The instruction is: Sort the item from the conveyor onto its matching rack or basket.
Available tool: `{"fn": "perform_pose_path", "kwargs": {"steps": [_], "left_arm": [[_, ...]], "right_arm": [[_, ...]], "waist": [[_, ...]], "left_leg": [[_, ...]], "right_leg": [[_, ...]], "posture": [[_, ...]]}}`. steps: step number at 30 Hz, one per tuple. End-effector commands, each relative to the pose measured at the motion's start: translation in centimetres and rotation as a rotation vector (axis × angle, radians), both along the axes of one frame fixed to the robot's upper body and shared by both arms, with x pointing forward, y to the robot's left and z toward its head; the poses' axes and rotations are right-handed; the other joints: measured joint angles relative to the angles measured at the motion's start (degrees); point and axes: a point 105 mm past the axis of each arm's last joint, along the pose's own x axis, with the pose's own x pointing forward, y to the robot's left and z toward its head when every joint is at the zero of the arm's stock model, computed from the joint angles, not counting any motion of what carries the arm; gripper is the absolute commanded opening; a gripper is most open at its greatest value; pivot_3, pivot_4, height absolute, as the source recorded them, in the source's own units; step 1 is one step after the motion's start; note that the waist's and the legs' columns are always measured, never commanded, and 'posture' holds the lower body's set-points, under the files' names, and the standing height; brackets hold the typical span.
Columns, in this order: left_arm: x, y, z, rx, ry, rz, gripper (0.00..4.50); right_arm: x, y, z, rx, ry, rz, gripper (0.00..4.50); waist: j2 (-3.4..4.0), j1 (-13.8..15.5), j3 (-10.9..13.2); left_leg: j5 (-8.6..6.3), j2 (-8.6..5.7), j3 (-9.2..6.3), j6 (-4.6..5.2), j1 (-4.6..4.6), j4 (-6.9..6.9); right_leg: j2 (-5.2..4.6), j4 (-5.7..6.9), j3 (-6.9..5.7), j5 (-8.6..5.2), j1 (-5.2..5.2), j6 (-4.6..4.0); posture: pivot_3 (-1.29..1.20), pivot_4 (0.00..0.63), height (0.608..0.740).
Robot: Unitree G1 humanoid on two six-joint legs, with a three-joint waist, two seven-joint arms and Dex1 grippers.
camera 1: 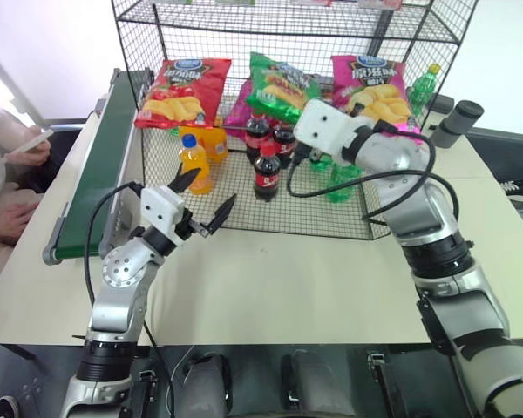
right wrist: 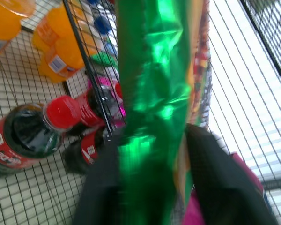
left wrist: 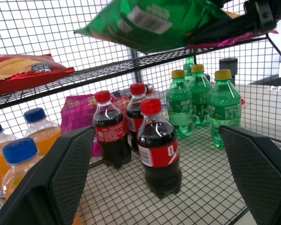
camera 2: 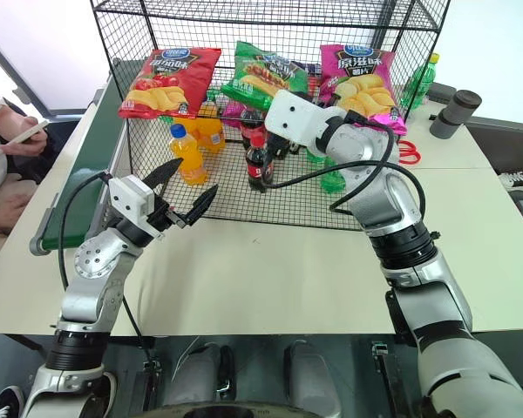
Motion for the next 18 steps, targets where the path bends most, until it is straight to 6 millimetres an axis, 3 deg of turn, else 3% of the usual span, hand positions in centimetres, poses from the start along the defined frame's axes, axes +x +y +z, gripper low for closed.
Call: {"fn": "perform_pose_path", "kwargs": {"steps": [1,10,18], "left_arm": [[-0.3,-0.3,1.1,0.001,-0.054,-0.017,4.5],[-0.3,-0.7,1.1,-0.005,-0.055,-0.029,4.5],[-0.4,-0.7,1.4,0.0,-0.069,-0.022,4.5]], "right_arm": [[-0.4,0.3,2.1,-0.002,-0.086,0.023,0.02],[1.1,0.4,2.9,-0.153,-0.235,-0.036,0.02],[2.3,-0.3,2.6,-0.165,-0.227,-0.069,0.02]], "waist": [[0.0,0.0,0.0],[0.0,-0.1,0.0],[0.0,0.0,0.0]], "left_leg": [[0.0,0.0,0.01,0.0,0.0,0.0],[0.0,-0.01,0.03,0.0,0.0,0.0],[0.01,0.0,0.04,-0.01,0.0,0.0]], "right_leg": [[-0.01,0.0,0.0,0.0,0.0,0.0],[-0.02,0.0,0.0,0.0,-0.01,0.0],[-0.02,-0.01,0.01,0.0,-0.01,0.0]], "posture": [[0.0,0.15,0.74],[0.0,0.15,0.74],[0.0,0.15,0.74]]}}
